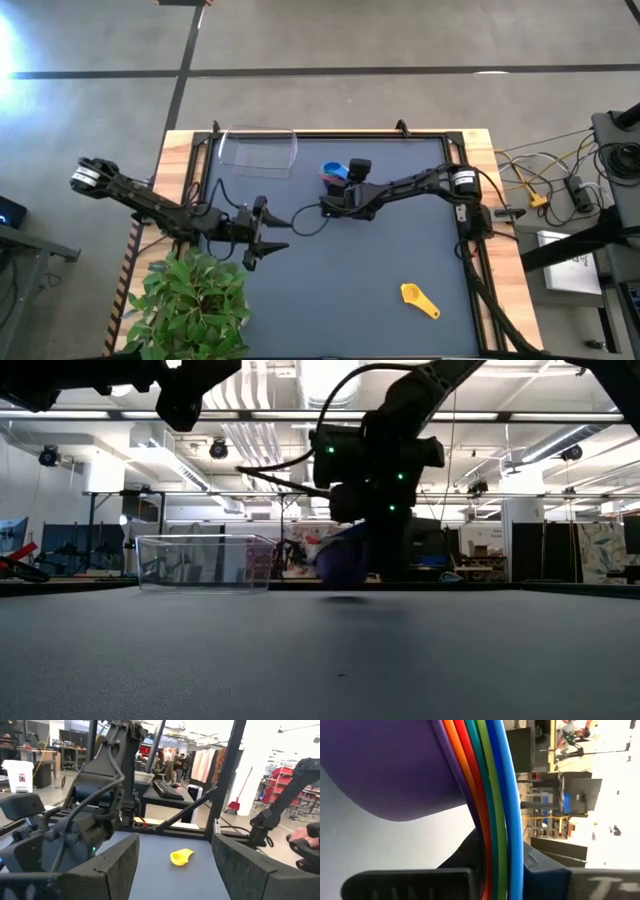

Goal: Nest measuring cups in basket
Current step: Stack the blue measuring cup on top of the green measuring cup

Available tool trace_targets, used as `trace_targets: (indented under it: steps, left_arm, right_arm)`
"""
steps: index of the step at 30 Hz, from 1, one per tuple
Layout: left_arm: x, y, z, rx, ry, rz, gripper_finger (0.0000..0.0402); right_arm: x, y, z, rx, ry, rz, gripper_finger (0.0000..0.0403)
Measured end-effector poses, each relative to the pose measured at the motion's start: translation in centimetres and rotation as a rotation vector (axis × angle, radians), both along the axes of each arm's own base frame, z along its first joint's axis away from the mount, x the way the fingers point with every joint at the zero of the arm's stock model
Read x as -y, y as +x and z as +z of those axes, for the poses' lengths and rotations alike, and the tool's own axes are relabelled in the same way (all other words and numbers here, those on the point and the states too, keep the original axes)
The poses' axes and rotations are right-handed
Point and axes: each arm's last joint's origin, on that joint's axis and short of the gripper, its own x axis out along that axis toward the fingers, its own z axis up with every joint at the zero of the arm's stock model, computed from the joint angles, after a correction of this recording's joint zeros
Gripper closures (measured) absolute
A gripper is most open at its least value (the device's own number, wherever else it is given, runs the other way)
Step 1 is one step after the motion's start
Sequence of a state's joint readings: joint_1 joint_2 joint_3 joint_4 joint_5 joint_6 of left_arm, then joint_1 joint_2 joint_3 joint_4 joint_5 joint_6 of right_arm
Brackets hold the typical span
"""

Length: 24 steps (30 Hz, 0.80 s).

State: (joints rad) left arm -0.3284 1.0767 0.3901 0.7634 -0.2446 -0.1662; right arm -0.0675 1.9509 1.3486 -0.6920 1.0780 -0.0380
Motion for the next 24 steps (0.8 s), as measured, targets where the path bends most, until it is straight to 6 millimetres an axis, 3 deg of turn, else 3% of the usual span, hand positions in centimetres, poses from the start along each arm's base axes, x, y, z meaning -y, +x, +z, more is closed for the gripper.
trace_targets:
  steps: [13, 24]
  left_arm:
    - [0.0, 0.0, -0.1, -0.007, 0.002, 0.0, 0.0169]
    - [0.0, 0.1, -0.2, -0.015, 0.005, 0.001, 0.0169]
  right_arm:
    - [-0.3, -0.5, -1.1, -0.029, 0.2, 0.041, 0.028]
    - [-2.2, -1.3, -0.6, -0.039, 0.378, 0.048, 0.0232]
